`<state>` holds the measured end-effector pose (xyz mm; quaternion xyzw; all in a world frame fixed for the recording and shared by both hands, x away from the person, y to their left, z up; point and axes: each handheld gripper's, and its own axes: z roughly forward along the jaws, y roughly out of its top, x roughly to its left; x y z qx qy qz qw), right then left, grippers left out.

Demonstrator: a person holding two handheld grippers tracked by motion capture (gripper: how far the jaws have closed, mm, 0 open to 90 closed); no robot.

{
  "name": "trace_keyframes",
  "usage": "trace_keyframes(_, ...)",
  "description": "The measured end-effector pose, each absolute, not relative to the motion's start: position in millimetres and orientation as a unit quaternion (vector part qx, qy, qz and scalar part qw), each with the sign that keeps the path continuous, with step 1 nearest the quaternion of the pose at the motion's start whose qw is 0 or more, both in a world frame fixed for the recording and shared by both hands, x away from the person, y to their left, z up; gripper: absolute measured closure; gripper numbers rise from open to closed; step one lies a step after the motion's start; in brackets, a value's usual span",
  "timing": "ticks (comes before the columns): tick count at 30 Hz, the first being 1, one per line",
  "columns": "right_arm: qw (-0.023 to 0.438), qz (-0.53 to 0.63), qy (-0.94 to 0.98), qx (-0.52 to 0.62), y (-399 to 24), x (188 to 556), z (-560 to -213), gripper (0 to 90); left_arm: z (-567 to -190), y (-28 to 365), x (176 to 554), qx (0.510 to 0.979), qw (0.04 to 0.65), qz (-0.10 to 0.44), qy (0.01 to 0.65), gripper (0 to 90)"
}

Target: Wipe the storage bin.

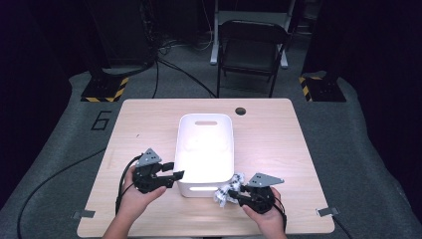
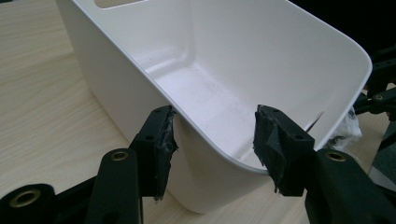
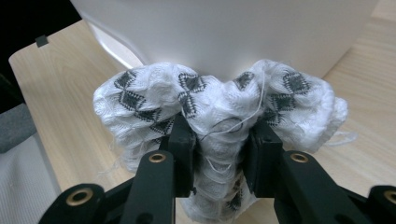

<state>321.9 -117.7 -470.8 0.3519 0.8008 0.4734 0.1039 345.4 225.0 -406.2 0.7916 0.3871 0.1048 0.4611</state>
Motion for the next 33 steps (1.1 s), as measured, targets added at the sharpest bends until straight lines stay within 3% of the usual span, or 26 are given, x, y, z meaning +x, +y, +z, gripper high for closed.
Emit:
trace_keyframes(5, 0.094, 0.482, 0.794, 0.36, -124.3, 326.3, -473.2, 67.5, -403.9, 226.6, 346.9, 0.795, 0.457, 0.09, 0.39, 45.7)
trace_keyframes(7, 0.092, 0.476, 0.796, 0.363, -124.2, 327.3, -475.9, 67.4, -402.0, 227.0, 345.6, 0.799, 0.457, 0.116, 0.372, 43.7)
trace_keyframes(14, 0.095, 0.478, 0.792, 0.368, -122.7, 329.9, -479.3, 67.0, -389.3, 220.7, 336.6, 0.81, 0.48, 0.125, 0.314, 45.2)
trace_keyframes(25, 0.101, 0.461, 0.797, 0.378, -122.7, 337.8, -488.3, 66.4, -399.2, 204.0, 337.4, 0.848, 0.446, 0.11, 0.264, 45.9)
trace_keyframes(33, 0.091, 0.456, 0.799, 0.38, -119.7, 338.7, -492.3, 65.5, -403.3, 196.9, 332.7, 0.846, 0.454, 0.11, 0.257, 63.4)
